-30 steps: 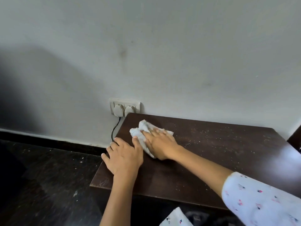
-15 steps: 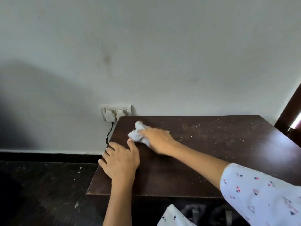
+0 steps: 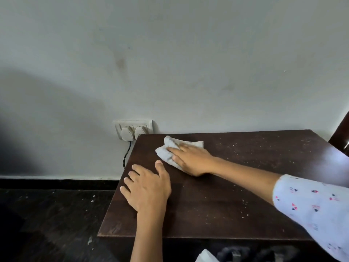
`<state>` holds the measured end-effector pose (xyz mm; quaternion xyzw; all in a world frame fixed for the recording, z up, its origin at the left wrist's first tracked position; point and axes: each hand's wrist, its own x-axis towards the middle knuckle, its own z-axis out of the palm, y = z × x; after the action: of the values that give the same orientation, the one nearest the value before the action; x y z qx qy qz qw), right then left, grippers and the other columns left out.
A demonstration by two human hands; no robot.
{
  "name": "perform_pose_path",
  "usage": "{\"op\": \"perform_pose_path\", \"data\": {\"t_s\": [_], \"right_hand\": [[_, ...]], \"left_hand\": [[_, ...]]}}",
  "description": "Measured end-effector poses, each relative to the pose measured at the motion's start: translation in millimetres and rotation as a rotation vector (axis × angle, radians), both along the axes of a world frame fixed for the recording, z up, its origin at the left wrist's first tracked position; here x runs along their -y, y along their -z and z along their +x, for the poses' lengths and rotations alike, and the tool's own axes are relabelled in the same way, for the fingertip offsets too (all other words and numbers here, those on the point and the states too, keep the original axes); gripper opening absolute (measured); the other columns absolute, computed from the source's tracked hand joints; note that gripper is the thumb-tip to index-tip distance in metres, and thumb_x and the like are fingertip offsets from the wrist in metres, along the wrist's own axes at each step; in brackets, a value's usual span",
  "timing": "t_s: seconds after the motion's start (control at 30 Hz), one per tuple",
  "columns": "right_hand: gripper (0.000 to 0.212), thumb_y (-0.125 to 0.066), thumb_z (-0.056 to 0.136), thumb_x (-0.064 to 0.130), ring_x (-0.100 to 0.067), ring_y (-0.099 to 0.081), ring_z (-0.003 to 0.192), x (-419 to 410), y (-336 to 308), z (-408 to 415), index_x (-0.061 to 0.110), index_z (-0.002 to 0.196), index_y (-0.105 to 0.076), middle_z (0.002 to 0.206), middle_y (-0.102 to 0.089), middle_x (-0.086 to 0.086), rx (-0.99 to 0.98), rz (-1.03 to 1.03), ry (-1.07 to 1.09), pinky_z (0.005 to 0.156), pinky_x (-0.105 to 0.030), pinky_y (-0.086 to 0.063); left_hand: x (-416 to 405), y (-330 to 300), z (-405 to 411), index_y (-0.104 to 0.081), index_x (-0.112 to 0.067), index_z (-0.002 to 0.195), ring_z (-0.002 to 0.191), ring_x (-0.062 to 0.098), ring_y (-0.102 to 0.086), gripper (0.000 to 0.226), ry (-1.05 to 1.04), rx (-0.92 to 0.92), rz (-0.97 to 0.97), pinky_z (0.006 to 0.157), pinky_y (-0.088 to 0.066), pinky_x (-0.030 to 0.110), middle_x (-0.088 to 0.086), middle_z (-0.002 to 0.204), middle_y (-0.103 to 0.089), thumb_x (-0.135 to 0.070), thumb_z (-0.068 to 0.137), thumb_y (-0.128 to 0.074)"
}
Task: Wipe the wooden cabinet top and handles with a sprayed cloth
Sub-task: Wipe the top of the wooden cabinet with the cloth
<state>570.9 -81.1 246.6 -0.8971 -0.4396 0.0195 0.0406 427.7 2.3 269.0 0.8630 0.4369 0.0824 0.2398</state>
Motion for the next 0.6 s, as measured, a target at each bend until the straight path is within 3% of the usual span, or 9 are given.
{"op": "perform_pose_path", "data": {"t_s": [0.17,0.23,0.4,0.47,0.6], "right_hand": [[0.048,-0.016,0.101,0.036,-0.027,-0.013,0.144,-26,0,37,0.029,0.149,-0.015,0.159,-0.007,-0.002,0.009,-0.055,0.284,0.114,-0.049,-0.012],[0.048,-0.019,0.102,0.034,-0.029,-0.015,0.143,-40,-1,35,0.027,0.149,-0.016,0.159,-0.009,-0.004,0.032,-0.063,0.235,0.113,-0.049,-0.015],[0.048,-0.02,0.104,0.032,-0.027,-0.022,0.141,0,-14,0,0.024,0.151,-0.014,0.157,-0.017,-0.007,-0.086,-0.098,-0.119,0.11,-0.041,-0.024],[0.048,-0.019,0.104,0.031,-0.025,-0.022,0.142,16,-14,12,0.022,0.151,-0.014,0.156,-0.022,-0.007,-0.083,-0.105,-0.079,0.109,-0.038,-0.024],[0.045,-0.03,0.102,0.023,-0.026,-0.042,0.13,1,-10,39,0.023,0.147,-0.026,0.145,-0.042,-0.004,-0.073,-0.065,0.073,0.099,-0.038,-0.035]], "left_hand": [[2,-2,1,-0.019,-0.001,0.147,0.142,0.033,-0.024,0.075,0.002,-0.011,-0.008,0.117,-0.014,0.047,0.017,0.152,-0.03,-0.053,0.094,-0.023],[4,-3,-1,-0.02,0.0,0.147,0.142,0.033,-0.024,0.075,0.006,-0.006,-0.005,0.117,-0.014,0.047,0.018,0.152,-0.031,-0.054,0.094,-0.023],[-8,-4,-9,-0.021,0.0,0.147,0.142,0.033,-0.024,0.076,-0.013,-0.012,0.002,0.116,-0.013,0.047,0.019,0.151,-0.031,-0.055,0.094,-0.022],[-15,-4,-12,-0.022,0.0,0.146,0.141,0.034,-0.026,0.076,-0.031,-0.014,0.003,0.116,-0.014,0.048,0.02,0.15,-0.032,-0.055,0.094,-0.022],[-19,-6,-18,-0.022,-0.001,0.146,0.141,0.035,-0.026,0.076,-0.043,-0.041,-0.027,0.116,-0.014,0.049,0.02,0.151,-0.031,-0.056,0.094,-0.021]]}}
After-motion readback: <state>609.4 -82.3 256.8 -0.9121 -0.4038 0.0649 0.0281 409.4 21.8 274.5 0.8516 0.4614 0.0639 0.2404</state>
